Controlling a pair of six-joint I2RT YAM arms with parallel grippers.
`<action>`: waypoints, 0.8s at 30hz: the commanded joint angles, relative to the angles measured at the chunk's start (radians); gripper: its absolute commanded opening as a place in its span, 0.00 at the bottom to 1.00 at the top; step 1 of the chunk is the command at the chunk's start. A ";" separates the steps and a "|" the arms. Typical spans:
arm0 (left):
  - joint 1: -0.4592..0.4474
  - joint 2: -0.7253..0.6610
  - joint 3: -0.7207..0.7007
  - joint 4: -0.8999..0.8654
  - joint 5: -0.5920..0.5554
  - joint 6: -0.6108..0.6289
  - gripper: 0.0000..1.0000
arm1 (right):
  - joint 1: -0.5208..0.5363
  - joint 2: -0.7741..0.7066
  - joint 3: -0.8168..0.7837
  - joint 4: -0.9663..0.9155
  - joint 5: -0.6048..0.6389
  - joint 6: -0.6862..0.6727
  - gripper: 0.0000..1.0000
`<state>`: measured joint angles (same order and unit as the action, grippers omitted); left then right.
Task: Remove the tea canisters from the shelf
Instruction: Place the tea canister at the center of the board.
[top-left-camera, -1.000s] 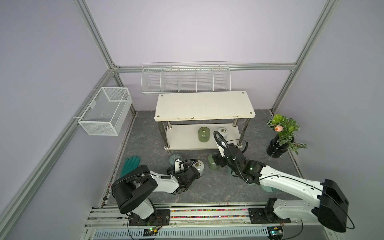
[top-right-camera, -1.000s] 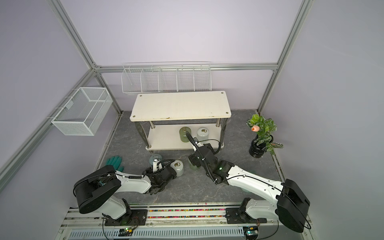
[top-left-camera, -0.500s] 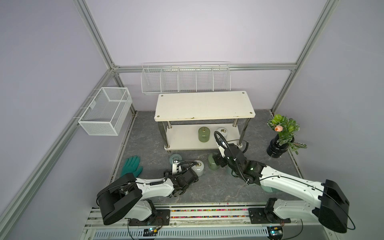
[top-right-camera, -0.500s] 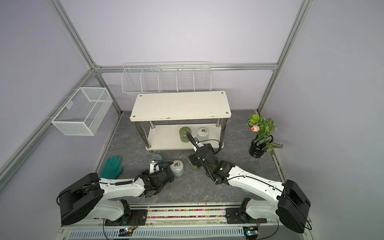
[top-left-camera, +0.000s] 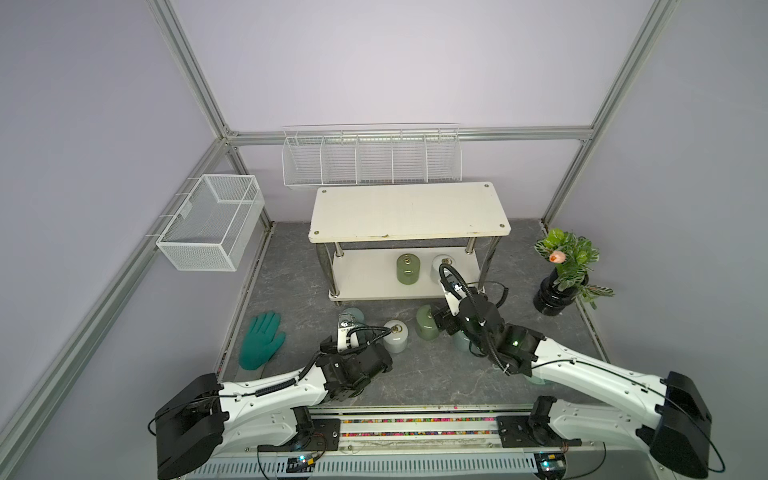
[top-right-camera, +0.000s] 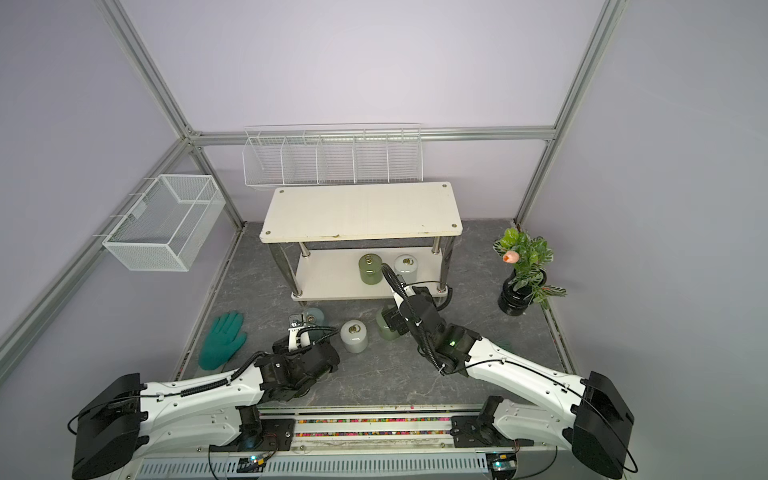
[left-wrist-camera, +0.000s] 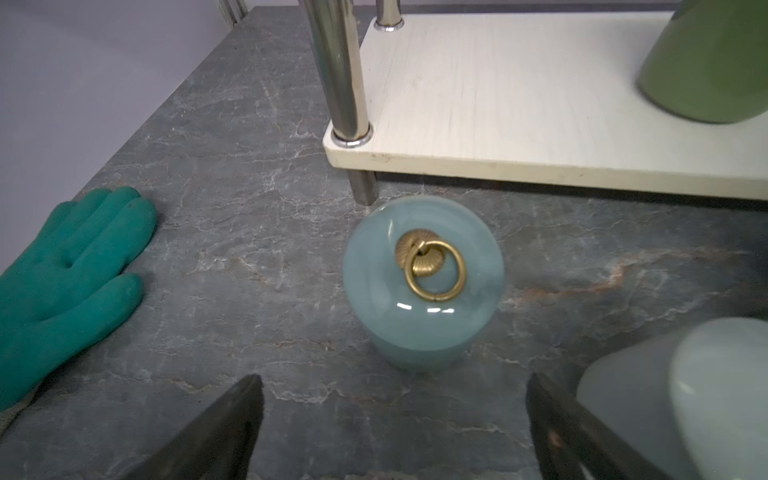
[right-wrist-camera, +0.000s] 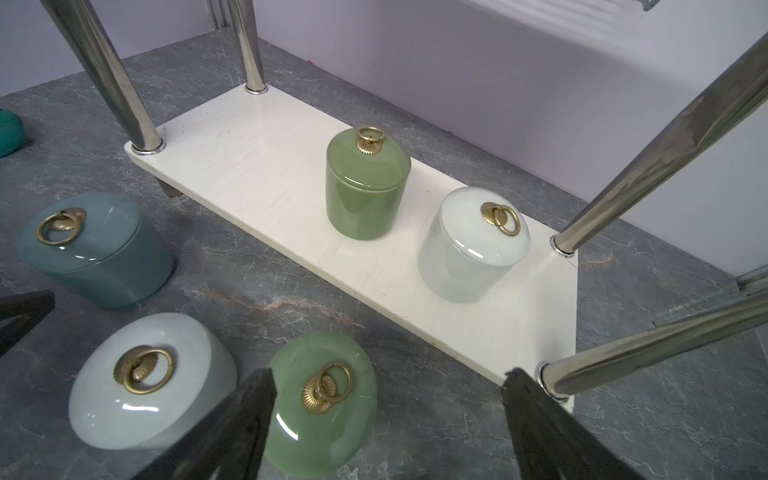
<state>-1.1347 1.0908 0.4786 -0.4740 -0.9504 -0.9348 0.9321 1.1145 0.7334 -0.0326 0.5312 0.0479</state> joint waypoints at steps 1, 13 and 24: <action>-0.014 -0.027 0.048 -0.035 -0.061 0.016 1.00 | 0.007 -0.037 -0.024 -0.010 0.027 -0.010 0.89; -0.017 -0.045 0.066 0.051 -0.091 0.133 1.00 | 0.007 -0.085 -0.029 -0.037 0.048 -0.016 0.89; -0.017 -0.085 0.009 0.362 0.001 0.439 1.00 | 0.007 -0.091 -0.043 -0.023 0.055 -0.015 0.89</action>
<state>-1.1458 1.0016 0.5133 -0.2451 -0.9775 -0.6186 0.9321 1.0416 0.7067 -0.0559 0.5648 0.0441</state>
